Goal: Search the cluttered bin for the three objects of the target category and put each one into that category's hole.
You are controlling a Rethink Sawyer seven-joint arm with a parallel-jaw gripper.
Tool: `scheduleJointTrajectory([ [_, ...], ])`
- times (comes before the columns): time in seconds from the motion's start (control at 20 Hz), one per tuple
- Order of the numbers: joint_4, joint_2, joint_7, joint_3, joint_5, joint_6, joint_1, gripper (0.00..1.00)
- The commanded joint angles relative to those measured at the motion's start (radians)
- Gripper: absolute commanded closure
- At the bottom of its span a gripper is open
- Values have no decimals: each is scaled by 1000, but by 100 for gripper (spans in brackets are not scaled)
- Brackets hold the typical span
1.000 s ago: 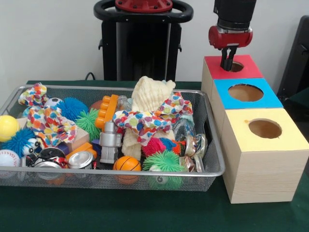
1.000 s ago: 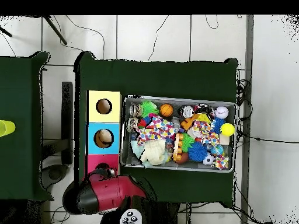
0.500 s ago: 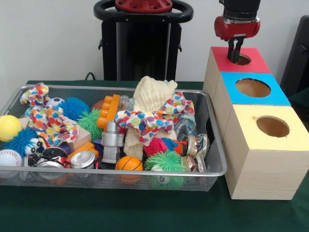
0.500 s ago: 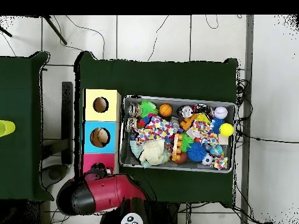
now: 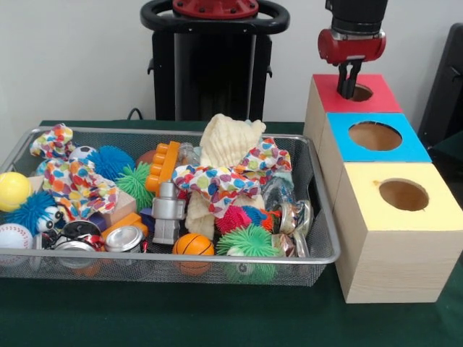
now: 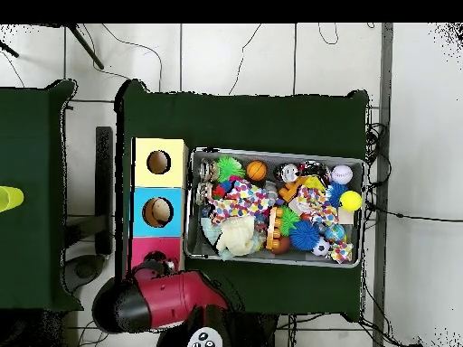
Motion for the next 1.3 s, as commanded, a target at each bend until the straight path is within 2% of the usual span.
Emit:
scheduleJointTrajectory([
  [0.05, -26, 5, 149, -136, -68, -50, -23, 100],
  [0.1, -21, -8, 141, -138, -58, -3, -21, 100],
  [0.15, -14, -6, 137, -128, -57, -17, -29, 100],
  [0.2, -17, 14, 139, -118, -64, -72, -39, 100],
  [0.3, -30, -30, 128, -156, -52, 73, -2, 100],
  [0.35, -16, -20, 122, -123, -53, 17, -32, 100],
  [0.4, -13, 22, 123, -85, -65, -88, -68, 100],
  [0.5, -20, -24, 114, -123, -47, 51, -31, 100],
  [0.55, -15, -43, 111, -121, -41, 80, -29, 100],
  [0.65, -10, 30, 120, -62, -53, -79, -77, 100],
  [0.7, -25, 23, 128, -96, -51, -47, -43, 100],
  [0.75, -56, -10, 141, -181, -56, 57, 33, 100],
  [0.8, -113, -6, 170, -293, -80, 125, 132, 100],
  [0.85, -156, 31, 206, -382, -95, 132, 212, 100],
  [0.9, -183, 73, 235, -435, -89, 125, 267, 100],
  [1.0, -214, 136, 272, -499, -60, 122, 341, 100],
  [1.3, -218, 218, 276, -520, 30, 50, 385, 100],
])
